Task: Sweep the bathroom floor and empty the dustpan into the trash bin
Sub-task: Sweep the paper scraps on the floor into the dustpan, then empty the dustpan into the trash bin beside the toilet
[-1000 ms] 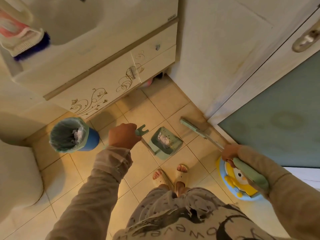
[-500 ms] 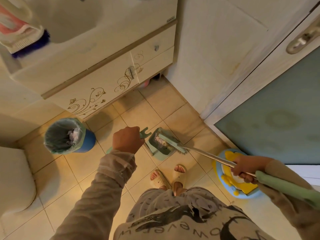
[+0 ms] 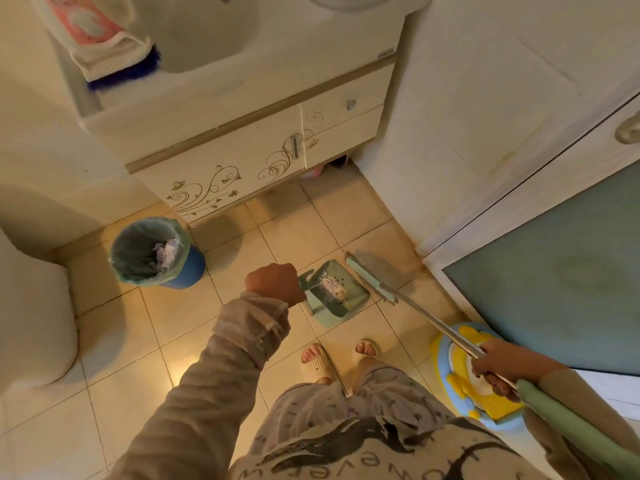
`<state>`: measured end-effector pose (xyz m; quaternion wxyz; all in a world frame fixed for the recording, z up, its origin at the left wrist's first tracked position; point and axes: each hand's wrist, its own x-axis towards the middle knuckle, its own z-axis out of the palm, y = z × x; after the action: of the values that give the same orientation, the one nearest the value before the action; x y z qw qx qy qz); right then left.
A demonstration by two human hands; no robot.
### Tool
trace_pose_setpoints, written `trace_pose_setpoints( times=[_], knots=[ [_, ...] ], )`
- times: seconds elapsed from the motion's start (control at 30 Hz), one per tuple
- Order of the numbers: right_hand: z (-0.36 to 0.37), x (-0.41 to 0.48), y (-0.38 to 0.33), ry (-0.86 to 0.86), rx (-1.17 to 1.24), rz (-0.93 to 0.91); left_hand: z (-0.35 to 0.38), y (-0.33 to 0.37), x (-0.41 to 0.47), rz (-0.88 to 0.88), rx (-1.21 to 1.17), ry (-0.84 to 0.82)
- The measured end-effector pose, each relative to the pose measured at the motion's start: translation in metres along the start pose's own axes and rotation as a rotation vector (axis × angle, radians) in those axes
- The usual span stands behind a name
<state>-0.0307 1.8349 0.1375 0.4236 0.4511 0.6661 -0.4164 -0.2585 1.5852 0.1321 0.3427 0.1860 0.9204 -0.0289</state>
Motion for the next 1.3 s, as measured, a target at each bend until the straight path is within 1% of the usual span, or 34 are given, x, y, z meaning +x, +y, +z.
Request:
trace_pose_setpoints(
  times=[0.1,0.17,0.27,0.33,0.47,0.6,0.77,0.9,1.07,1.3],
  knots=[
    [-0.006,0.005,-0.007,-0.008,-0.008,0.009,0.011,-0.013,-0.008,-0.099,-0.141,-0.114],
    [-0.013,0.009,-0.015,-0.018,-0.016,0.004,0.022,-0.022,-0.020,-0.164,-0.186,-0.118],
    [-0.027,0.014,-0.032,-0.040,-0.103,-0.017,0.045,-0.030,-0.048,-0.239,-0.192,0.002],
    [-0.040,0.017,-0.045,-0.070,-0.167,-0.067,0.064,-0.030,-0.072,-0.296,-0.249,0.077],
    [-0.064,0.023,-0.071,-0.099,-0.255,-0.120,0.104,-0.013,-0.117,-0.432,-0.387,0.131],
    [-0.069,0.034,-0.100,-0.123,-0.382,-0.154,0.136,0.014,-0.146,-0.605,-0.531,0.214],
    [-0.048,0.043,-0.136,-0.173,-0.470,-0.218,0.161,0.033,-0.178,-0.843,-0.728,0.312],
    [-0.019,0.043,-0.154,-0.192,-0.525,-0.241,0.175,0.027,-0.201,-0.996,-0.775,0.359],
    [0.016,0.039,-0.166,-0.206,-0.603,-0.242,0.186,0.007,-0.224,-1.084,-0.773,0.393],
    [0.064,0.032,-0.160,-0.214,-0.686,-0.230,0.204,-0.033,-0.261,-1.171,-0.790,0.474]
  ],
)
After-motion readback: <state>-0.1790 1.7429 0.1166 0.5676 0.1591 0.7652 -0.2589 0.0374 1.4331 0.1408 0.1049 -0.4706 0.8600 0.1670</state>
